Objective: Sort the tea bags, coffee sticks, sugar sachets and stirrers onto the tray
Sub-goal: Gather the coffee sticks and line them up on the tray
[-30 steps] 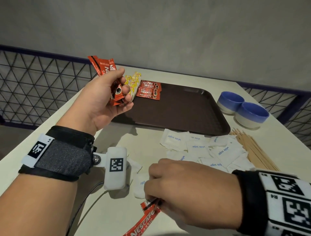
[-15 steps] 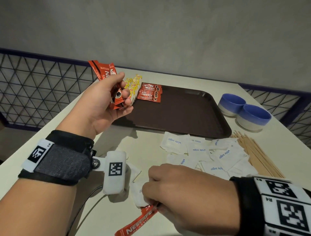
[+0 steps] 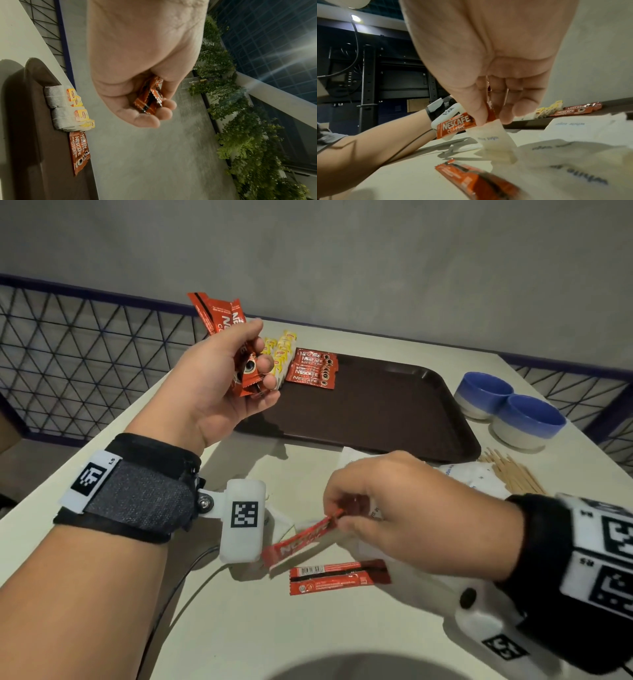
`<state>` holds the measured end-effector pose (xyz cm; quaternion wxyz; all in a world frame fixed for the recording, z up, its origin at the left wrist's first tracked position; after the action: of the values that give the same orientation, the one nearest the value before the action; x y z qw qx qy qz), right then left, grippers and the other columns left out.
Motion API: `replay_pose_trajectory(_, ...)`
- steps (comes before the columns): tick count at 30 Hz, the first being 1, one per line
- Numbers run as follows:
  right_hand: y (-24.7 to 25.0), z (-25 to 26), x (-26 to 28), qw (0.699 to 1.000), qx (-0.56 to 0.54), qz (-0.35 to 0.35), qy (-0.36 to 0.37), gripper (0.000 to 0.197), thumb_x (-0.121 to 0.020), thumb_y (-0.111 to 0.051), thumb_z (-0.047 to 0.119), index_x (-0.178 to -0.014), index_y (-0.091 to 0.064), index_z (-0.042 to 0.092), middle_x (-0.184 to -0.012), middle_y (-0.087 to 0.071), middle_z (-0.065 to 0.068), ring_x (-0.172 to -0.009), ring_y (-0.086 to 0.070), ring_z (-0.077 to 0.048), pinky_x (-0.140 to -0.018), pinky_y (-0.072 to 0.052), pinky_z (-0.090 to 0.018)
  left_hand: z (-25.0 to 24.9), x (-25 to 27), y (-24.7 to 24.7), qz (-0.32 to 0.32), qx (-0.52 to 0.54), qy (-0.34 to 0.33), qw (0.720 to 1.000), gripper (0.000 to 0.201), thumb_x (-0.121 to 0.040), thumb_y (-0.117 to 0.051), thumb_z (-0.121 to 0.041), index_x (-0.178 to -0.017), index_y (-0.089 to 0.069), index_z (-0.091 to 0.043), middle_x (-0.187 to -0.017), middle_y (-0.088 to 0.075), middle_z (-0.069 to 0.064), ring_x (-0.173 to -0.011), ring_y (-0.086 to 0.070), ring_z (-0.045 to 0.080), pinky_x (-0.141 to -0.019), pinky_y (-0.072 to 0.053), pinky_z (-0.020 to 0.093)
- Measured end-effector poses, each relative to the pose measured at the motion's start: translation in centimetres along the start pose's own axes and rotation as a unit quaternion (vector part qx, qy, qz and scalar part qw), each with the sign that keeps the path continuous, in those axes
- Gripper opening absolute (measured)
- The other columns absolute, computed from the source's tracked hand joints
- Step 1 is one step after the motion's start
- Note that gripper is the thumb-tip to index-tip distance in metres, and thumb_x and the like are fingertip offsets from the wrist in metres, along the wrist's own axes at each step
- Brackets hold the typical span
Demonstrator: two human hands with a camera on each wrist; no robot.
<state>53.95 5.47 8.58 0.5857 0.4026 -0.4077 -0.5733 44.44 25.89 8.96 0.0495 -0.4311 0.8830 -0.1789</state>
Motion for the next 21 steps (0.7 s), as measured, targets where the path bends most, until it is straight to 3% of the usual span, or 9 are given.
replay_pose_trajectory(5, -0.3, -1.0, 0.4, 0.999, 0.013, 0.028, -0.036, 0.002, -0.094, -0.068, 0.028, -0.094, -0.069, 0.030, -0.085, -0.067, 0.013, -0.082, -0.060, -0.005, -0.073, -0.050, -0.025, -0.2, 0.3, -0.3, 0.001, 0.000, -0.003, 1.000, 0.029, -0.100, -0.062, -0.040, -0.077, -0.058, -0.023, -0.063, -0.056, -0.006, -0.054, -0.055, 0.010, -0.055, -0.053, 0.027)
replay_pose_trajectory(9, -0.2, -1.0, 0.9, 0.999, -0.011, 0.008, -0.039, 0.003, -0.093, -0.068, 0.030, -0.091, -0.070, 0.030, -0.087, -0.063, 0.012, -0.083, -0.057, -0.005, -0.074, -0.046, -0.022, -0.4, 0.5, -0.2, 0.000, 0.005, -0.003, 1.000, 0.029, -0.100, -0.062, -0.040, -0.076, -0.058, -0.023, -0.062, -0.056, -0.007, -0.054, -0.055, 0.010, -0.056, -0.054, 0.027)
replay_pose_trajectory(13, -0.6, -0.6, 2.5, 0.988, -0.093, 0.090, -0.080, 0.002, -0.092, -0.070, 0.028, -0.092, -0.073, 0.029, -0.081, -0.070, 0.012, -0.072, -0.059, -0.004, -0.064, -0.045, -0.016, -0.6, 0.5, 0.0, -0.002, 0.012, 0.000, 1.000, 0.028, -0.101, -0.062, -0.038, -0.078, -0.059, -0.023, -0.062, -0.055, -0.006, -0.052, -0.053, 0.010, -0.056, -0.052, 0.024)
replay_pose_trajectory(17, -1.8, -0.8, 3.5, 0.990, -0.005, 0.118, -0.074, 0.014, -0.094, -0.065, 0.035, -0.107, -0.066, 0.030, -0.090, -0.068, 0.012, -0.086, -0.058, -0.007, -0.074, -0.047, -0.021, -0.6, 0.6, 0.1, -0.004, 0.005, -0.001, 1.000, 0.019, -0.101, -0.060, -0.033, -0.089, -0.064, -0.020, -0.063, -0.056, -0.007, -0.051, -0.049, 0.008, -0.051, -0.047, 0.022)
replay_pose_trajectory(21, -2.1, -0.5, 3.9, 0.990, 0.066, 0.113, -0.046, 0.017, -0.096, -0.057, 0.041, -0.106, -0.062, 0.028, -0.093, -0.057, 0.011, -0.090, -0.051, -0.007, -0.081, -0.047, -0.030, -0.5, 0.6, 0.2, -0.007, 0.007, 0.000, 1.000, 0.012, -0.101, -0.060, -0.028, -0.095, -0.062, -0.018, -0.065, -0.056, -0.005, -0.051, -0.048, 0.009, -0.049, -0.045, 0.023)
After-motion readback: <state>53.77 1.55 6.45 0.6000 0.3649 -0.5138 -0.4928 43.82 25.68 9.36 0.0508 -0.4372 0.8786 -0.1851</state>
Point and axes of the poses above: each hand's wrist, its own x-axis away from the middle knuckle, its own y-axis out of the back of the hand, z = x × y, the point moved 3 cm from there along -x, towards the middle knuckle
